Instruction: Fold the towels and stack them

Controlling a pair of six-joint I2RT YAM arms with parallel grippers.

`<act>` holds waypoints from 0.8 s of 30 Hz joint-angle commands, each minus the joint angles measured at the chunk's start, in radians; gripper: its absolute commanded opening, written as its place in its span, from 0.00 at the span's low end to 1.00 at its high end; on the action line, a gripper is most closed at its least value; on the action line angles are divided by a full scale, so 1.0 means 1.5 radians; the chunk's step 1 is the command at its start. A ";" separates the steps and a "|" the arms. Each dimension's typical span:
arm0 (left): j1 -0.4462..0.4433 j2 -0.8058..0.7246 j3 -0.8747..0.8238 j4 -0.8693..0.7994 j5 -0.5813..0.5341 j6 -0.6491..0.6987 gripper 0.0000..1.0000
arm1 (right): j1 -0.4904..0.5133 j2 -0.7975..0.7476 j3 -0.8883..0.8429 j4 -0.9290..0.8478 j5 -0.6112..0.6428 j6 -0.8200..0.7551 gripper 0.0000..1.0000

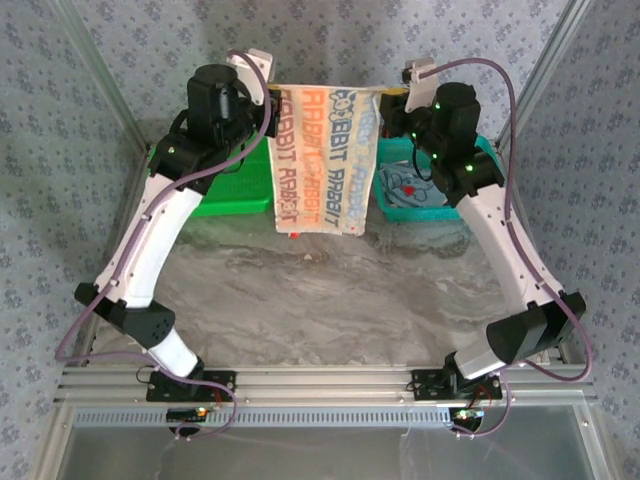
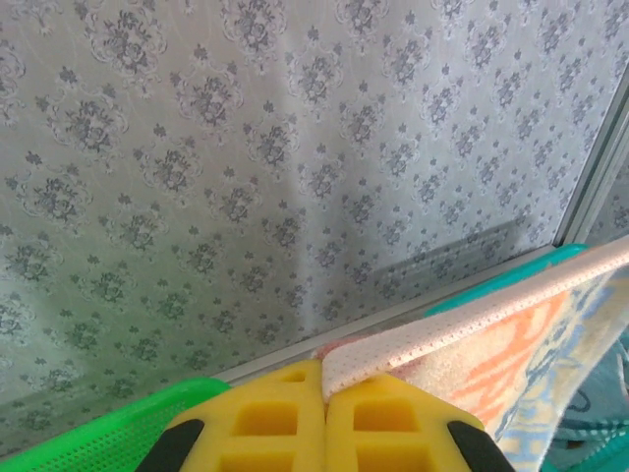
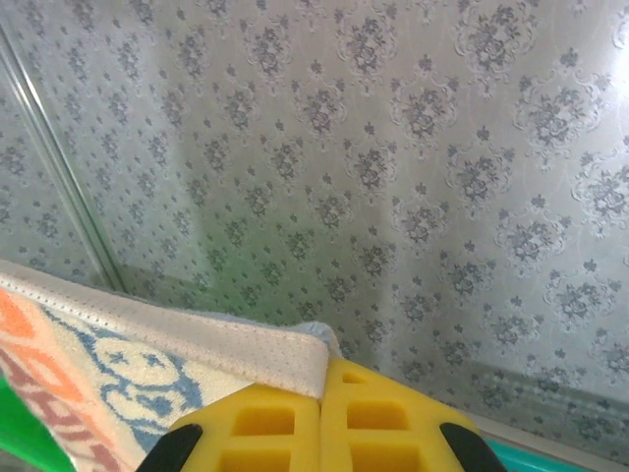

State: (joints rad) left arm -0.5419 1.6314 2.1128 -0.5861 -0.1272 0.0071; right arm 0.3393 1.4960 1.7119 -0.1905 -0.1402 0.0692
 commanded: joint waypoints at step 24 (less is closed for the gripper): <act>-0.191 -0.368 -0.236 -0.100 0.015 -0.032 0.00 | 0.117 -0.324 -0.129 -0.178 -0.120 0.007 0.00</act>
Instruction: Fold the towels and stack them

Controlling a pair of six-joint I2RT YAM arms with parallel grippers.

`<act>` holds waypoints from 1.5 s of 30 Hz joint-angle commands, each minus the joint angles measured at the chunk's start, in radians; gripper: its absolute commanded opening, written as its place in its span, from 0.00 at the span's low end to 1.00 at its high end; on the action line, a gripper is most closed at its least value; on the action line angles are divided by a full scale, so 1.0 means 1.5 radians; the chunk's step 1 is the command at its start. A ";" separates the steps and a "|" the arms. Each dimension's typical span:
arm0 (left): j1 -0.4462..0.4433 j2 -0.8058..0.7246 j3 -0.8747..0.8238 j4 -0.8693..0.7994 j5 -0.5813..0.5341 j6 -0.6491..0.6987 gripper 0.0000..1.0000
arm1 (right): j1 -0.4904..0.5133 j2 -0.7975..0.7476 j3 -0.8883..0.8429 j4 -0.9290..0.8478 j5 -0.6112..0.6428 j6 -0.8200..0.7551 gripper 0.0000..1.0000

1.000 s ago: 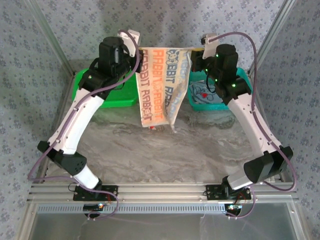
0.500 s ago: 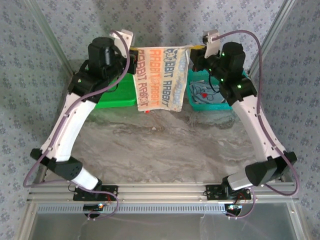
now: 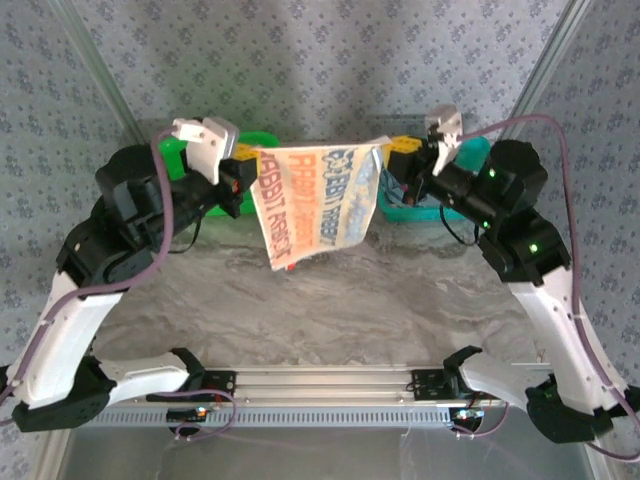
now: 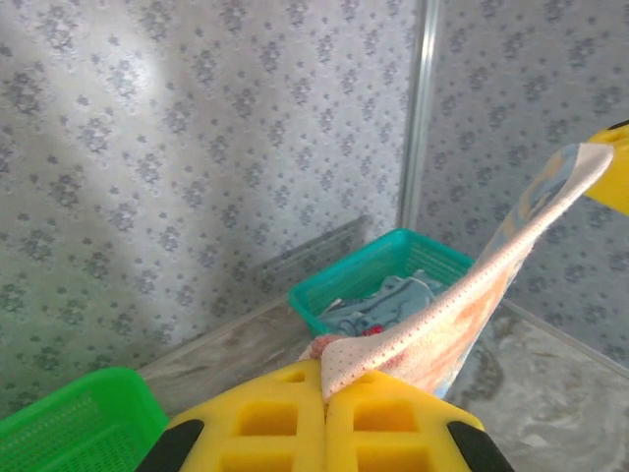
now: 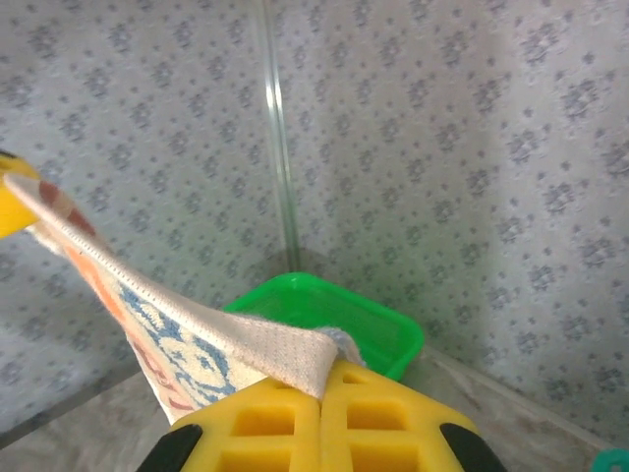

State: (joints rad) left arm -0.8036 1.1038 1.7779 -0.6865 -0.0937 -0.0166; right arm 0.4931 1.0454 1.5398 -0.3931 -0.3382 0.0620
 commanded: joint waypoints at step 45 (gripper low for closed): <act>0.251 0.299 -0.286 0.148 0.186 -0.055 0.00 | -0.071 0.370 -0.216 0.111 0.137 -0.396 0.00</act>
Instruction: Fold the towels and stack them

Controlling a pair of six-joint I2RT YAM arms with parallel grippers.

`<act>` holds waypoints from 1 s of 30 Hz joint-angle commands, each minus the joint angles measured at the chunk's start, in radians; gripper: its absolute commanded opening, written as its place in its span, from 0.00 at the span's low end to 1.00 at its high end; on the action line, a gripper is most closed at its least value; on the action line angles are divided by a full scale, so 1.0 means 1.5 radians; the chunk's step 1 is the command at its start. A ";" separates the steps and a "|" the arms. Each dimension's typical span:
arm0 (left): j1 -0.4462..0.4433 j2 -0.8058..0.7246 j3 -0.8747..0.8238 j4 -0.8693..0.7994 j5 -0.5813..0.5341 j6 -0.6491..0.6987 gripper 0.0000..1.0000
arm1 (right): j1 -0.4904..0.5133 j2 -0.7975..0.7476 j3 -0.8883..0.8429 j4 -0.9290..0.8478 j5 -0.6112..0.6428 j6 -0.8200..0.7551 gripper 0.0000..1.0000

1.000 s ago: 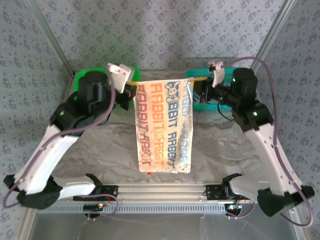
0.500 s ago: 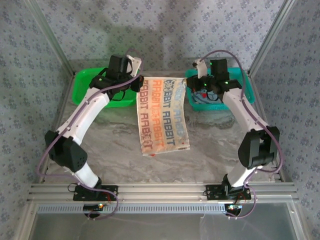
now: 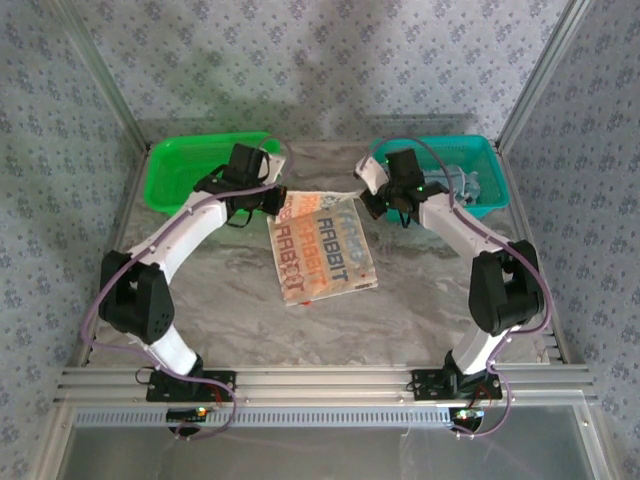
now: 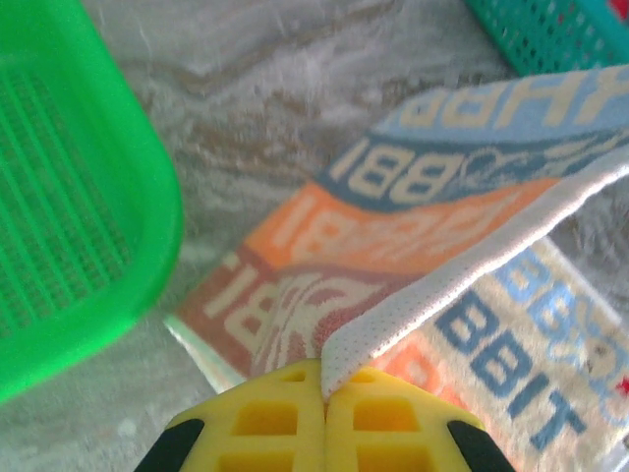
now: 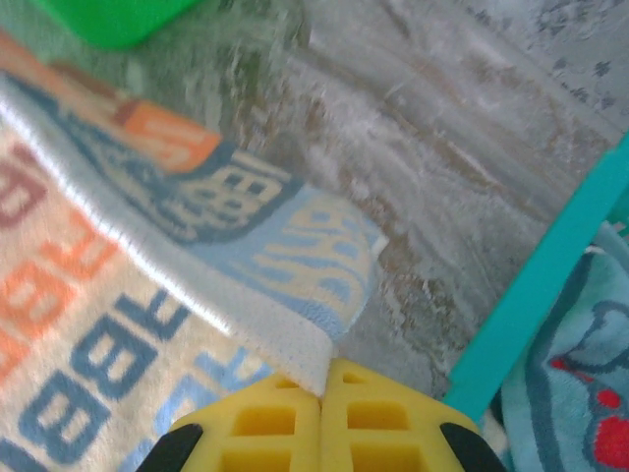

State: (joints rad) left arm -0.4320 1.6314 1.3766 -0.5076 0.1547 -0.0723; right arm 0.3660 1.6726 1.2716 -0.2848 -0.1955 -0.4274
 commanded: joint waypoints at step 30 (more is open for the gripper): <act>-0.117 -0.201 -0.269 0.038 0.005 -0.125 0.00 | 0.108 -0.192 -0.263 -0.037 0.148 -0.155 0.00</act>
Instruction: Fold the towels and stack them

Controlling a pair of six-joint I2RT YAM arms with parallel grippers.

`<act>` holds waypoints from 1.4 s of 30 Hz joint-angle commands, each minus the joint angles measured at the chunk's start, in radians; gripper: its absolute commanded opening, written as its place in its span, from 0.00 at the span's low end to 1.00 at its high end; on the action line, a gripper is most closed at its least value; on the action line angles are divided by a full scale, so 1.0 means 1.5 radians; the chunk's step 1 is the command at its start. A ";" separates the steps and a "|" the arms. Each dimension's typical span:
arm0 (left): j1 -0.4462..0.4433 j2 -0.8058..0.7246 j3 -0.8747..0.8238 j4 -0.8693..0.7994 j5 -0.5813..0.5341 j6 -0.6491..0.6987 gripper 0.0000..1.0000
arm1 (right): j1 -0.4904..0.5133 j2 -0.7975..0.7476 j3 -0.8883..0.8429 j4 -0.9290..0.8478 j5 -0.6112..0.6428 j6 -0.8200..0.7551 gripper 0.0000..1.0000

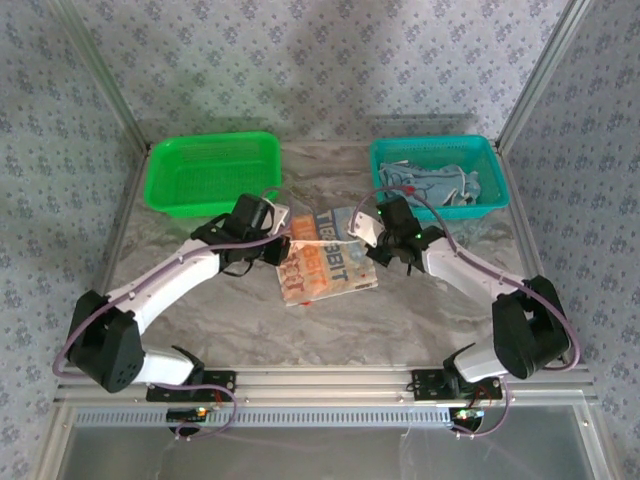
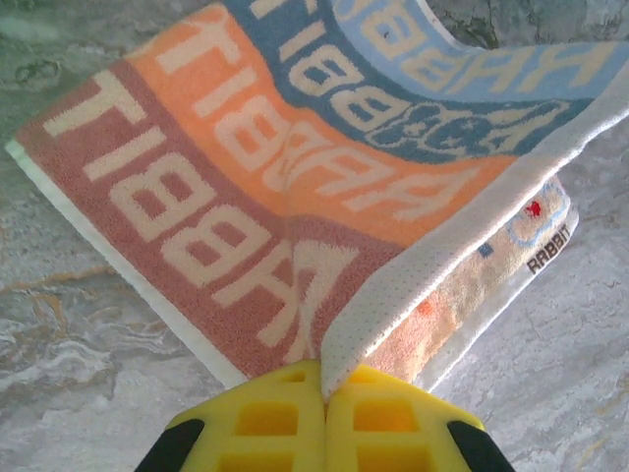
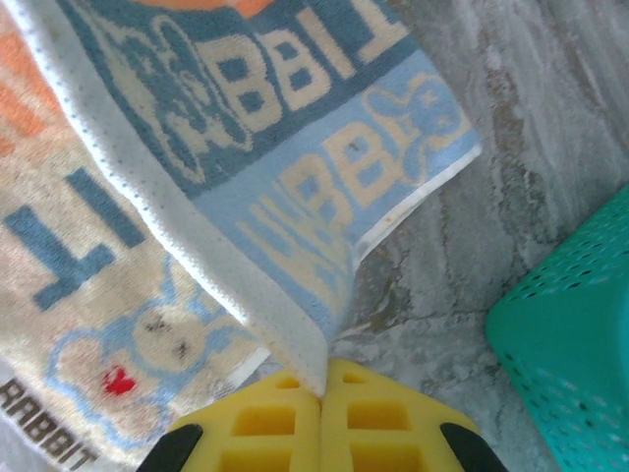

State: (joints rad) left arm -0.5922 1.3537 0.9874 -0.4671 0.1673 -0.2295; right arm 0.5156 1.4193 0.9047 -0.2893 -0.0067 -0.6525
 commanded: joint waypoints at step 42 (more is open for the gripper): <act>-0.105 0.021 -0.128 0.049 -0.041 -0.084 0.00 | 0.097 -0.012 -0.126 -0.023 0.051 0.044 0.00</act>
State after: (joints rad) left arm -0.7395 1.3746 0.7914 -0.4034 0.1158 -0.3428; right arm 0.6510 1.3952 0.7326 -0.3176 0.0570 -0.6098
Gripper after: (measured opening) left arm 0.042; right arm 0.049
